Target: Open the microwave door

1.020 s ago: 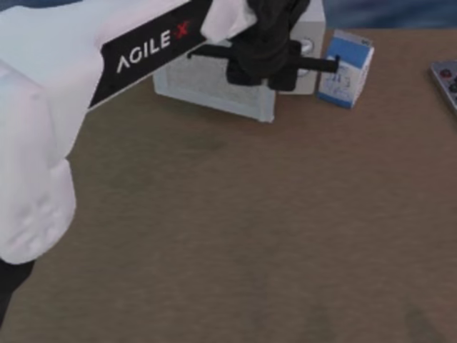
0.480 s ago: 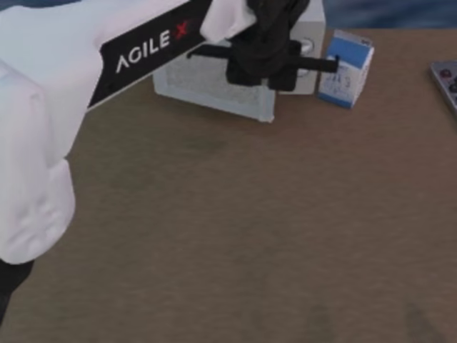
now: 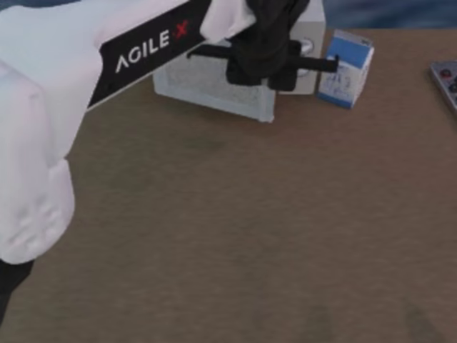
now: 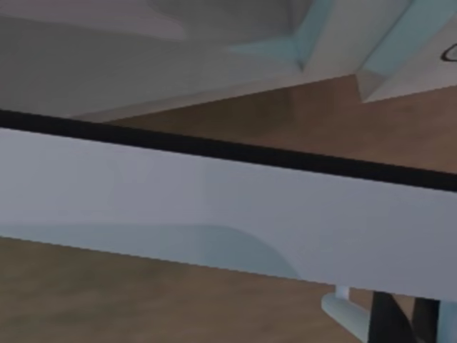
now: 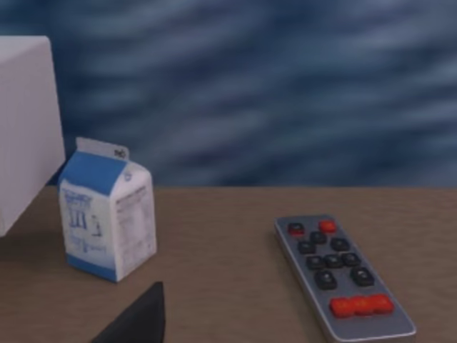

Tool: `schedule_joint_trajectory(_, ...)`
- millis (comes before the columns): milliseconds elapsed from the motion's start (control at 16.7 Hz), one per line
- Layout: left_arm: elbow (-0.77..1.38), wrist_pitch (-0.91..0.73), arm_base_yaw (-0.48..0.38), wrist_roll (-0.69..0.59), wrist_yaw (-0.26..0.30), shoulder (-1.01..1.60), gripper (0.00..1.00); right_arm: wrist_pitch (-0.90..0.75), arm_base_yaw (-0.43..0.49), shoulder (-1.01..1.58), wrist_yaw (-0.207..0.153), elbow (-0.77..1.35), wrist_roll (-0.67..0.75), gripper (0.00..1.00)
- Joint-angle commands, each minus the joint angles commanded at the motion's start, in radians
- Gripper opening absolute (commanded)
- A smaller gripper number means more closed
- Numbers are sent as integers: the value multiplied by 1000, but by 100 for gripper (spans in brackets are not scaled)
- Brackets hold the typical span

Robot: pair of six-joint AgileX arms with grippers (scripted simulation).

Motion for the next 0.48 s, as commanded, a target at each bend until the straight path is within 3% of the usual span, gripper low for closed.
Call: schedule_joint_trajectory(480,-20,12,-5,8,8,-9,0,0,0,0,0,0,0,100)
